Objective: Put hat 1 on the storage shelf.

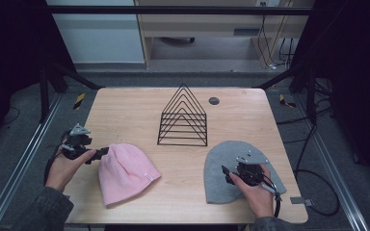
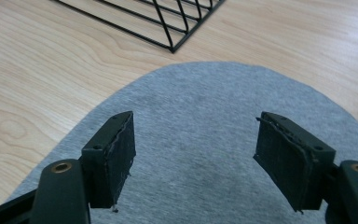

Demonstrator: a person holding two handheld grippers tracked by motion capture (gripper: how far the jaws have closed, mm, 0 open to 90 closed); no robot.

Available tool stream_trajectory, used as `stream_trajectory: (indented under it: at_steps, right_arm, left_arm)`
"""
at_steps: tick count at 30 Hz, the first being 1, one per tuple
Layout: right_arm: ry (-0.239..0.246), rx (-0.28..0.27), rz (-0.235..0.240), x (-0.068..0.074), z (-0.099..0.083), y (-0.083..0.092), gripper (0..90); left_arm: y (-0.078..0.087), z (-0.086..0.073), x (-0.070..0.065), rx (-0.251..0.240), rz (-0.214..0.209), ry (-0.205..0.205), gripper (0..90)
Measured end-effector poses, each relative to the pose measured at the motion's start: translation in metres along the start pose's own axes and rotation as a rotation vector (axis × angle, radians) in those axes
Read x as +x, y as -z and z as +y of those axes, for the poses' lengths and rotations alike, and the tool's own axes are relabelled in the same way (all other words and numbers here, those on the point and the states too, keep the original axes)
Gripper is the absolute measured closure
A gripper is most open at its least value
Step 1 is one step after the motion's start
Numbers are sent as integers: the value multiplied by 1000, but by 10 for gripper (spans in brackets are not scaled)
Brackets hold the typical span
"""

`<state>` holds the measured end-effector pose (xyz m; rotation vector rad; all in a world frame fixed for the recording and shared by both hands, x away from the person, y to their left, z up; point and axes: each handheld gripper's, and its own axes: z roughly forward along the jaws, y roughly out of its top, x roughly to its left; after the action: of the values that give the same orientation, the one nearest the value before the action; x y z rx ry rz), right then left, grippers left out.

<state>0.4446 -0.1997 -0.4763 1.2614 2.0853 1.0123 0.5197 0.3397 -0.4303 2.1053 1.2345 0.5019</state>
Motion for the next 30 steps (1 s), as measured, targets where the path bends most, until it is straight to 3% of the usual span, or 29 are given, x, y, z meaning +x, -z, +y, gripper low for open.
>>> stream_trajectory:
  at_steps: [1, 4, 7, 11, 14, 16, 19, 22, 23, 28, 30]
  right_arm:
    - [-10, 1, 2, 0, 1, 0, 277]
    - [-22, 1, -3, -1, 0, 1, 300]
    - [-33, 5, -8, -1, -1, 4, 332]
    - [-54, 4, -8, -2, -1, 7, 373]
    - [-43, 11, -2, -3, -2, 5, 390]
    - [-40, 15, 4, -1, -1, 3, 396]
    - [-34, 24, 8, 0, -1, 2, 397]
    - [-36, 24, 9, 0, -2, 2, 396]
    - [-38, 28, 9, 0, -2, 2, 391]
    - [-33, 34, 18, 2, -2, 1, 370]
    - [-26, 38, 21, 2, -2, 0, 364]
  left_arm:
    - [-2, 3, 5, 7, 13, 1, 231]
    - [-6, 3, 9, 15, -5, 24, 271]
    - [-9, 3, 6, 33, 1, -2, 275]
    - [-13, 4, 5, 31, 10, 5, 281]
    - [-17, 6, 5, 12, -22, 44, 295]
    - [-20, 8, 2, 1, -16, 42, 320]
    - [-28, 7, -5, 51, -20, -1, 328]
    - [-34, 3, -7, 65, -27, 2, 335]
    - [-39, -1, -9, 90, -22, 8, 339]
    - [-48, -8, -13, 142, -33, -3, 394]
    - [-47, -8, -14, 142, -34, -7, 448]
